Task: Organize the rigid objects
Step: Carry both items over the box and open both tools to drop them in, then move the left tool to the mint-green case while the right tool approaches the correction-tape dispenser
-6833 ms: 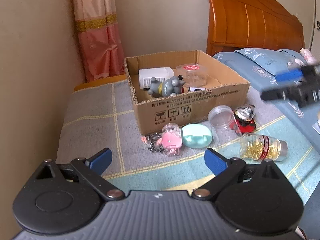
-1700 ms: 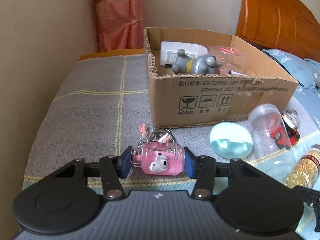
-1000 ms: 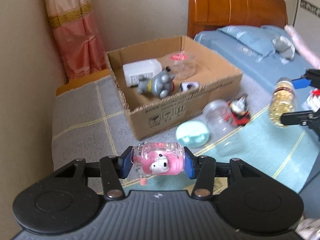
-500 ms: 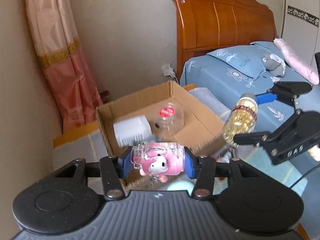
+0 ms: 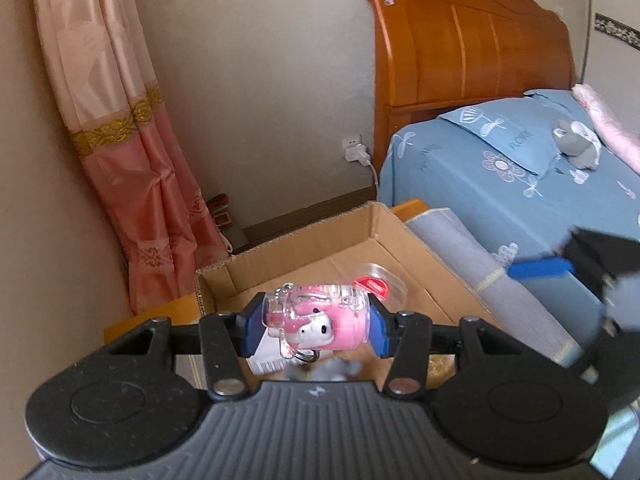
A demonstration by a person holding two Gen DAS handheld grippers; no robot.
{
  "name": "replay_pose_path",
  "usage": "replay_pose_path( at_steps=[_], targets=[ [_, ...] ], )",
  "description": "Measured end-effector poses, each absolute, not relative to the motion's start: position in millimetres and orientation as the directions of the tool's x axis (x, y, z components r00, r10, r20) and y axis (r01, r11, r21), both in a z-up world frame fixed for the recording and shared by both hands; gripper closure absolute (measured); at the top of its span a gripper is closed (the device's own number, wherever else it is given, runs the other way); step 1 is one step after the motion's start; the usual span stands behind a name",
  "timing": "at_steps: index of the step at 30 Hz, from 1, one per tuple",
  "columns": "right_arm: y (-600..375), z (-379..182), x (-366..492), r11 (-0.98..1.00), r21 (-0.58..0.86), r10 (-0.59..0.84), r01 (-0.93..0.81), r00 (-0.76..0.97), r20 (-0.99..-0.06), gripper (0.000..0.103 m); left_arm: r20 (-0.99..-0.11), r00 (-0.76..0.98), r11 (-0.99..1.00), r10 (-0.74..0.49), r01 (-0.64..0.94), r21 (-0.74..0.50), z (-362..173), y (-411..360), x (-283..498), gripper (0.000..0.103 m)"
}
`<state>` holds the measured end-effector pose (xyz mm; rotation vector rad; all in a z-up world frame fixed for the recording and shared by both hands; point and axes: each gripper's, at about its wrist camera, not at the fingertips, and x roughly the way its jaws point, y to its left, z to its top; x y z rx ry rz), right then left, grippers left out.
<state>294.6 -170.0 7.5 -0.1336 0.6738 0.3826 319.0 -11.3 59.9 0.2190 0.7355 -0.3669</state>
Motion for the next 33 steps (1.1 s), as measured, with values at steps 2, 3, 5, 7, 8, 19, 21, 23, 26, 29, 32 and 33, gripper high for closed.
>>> replay_pose_path(
  at_steps=[2, 3, 5, 7, 8, 19, 21, 23, 26, 29, 32, 33],
  targets=[
    [-171, 6, 292, 0.920, 0.009, 0.310, -0.392, 0.712, -0.630, 0.000, -0.695, 0.678, 0.920, -0.237, 0.387, 0.064, 56, -13, 333, 0.053],
    [-171, 6, 290, 0.919, 0.009, 0.311, -0.394, 0.711, -0.631, 0.000, -0.698, 0.677, 0.922, -0.232, 0.383, 0.065, 54, -14, 339, 0.053],
    [-173, 5, 284, 0.917, 0.010, 0.314, -0.398, 0.707, -0.634, 0.000, -0.706, 0.674, 0.928, -0.217, 0.367, 0.066, 49, -16, 351, 0.053],
    [-174, 5, 279, 0.916, 0.011, 0.317, -0.402, 0.705, -0.634, 0.000, -0.713, 0.672, 0.932, -0.202, 0.355, 0.071, 43, -17, 362, 0.053],
    [-175, 5, 276, 0.916, 0.009, 0.315, -0.401, 0.706, -0.634, 0.000, -0.717, 0.670, 0.935, -0.192, 0.347, 0.073, 40, -17, 367, 0.053],
    [-178, 6, 266, 0.914, 0.001, 0.314, -0.405, 0.706, -0.635, 0.000, -0.737, 0.669, 0.964, -0.098, 0.249, 0.097, 14, -8, 402, 0.033],
    [-178, 6, 264, 0.915, 0.002, 0.313, -0.404, 0.705, -0.636, 0.000, -0.724, 0.682, 0.968, -0.097, 0.234, 0.090, 17, -4, 398, 0.009],
    [-179, 5, 261, 0.913, 0.008, 0.318, -0.407, 0.701, -0.639, 0.000, -0.709, 0.697, 0.969, -0.106, 0.234, 0.085, 22, -2, 390, 0.007],
    [-181, 5, 254, 0.914, 0.007, 0.315, -0.405, 0.701, -0.639, 0.000, -0.709, 0.695, 0.966, -0.121, 0.247, 0.077, 27, 0, 377, 0.007],
    [-182, 5, 246, 0.916, 0.010, 0.314, -0.401, 0.700, -0.641, 0.000, -0.720, 0.681, 0.960, -0.133, 0.269, 0.077, 28, 0, 363, 0.007],
    [-182, 5, 237, 0.918, 0.013, 0.312, -0.396, 0.702, -0.640, 0.000, -0.720, 0.681, 0.956, -0.134, 0.280, 0.087, 30, 1, 345, 0.007],
    [-183, 5, 234, 0.920, 0.014, 0.310, -0.393, 0.704, -0.639, 0.000, -0.719, 0.683, 0.955, -0.133, 0.283, 0.092, 32, 2, 339, 0.007]
  ],
)
